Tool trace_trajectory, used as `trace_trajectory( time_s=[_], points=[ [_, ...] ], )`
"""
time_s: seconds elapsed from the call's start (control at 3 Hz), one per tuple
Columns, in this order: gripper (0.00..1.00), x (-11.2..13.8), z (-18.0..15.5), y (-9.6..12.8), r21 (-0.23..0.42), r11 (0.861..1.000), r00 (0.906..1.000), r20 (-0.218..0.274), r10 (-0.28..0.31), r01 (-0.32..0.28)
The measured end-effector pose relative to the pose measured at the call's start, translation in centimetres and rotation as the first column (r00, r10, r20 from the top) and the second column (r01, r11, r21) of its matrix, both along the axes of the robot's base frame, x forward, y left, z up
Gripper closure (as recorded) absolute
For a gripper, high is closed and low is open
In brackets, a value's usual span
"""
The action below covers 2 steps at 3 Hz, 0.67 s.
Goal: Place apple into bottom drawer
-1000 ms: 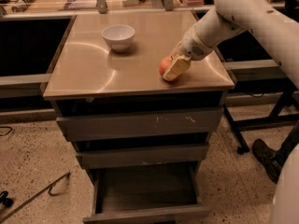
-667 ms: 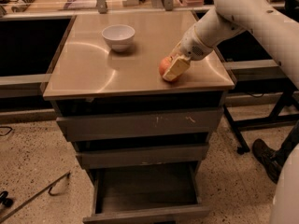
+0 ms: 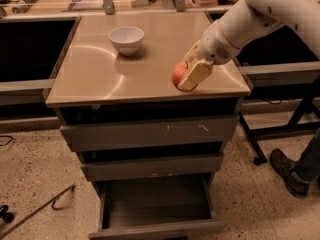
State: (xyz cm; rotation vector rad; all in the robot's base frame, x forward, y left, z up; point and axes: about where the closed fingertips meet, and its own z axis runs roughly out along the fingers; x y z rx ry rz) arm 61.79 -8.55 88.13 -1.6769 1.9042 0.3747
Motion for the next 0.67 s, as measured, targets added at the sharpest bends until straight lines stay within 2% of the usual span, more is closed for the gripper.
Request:
trace_trajectory(
  time_s=[0.33, 0.67],
  points=[
    [1.00, -6.72, 2.54, -0.85, -0.002, 0.998, 0.9972, -0.041, 0.062, -0.062],
    [1.00, -6.72, 2.54, -0.85, -0.002, 0.998, 0.9972, -0.041, 0.062, -0.062]
  ],
)
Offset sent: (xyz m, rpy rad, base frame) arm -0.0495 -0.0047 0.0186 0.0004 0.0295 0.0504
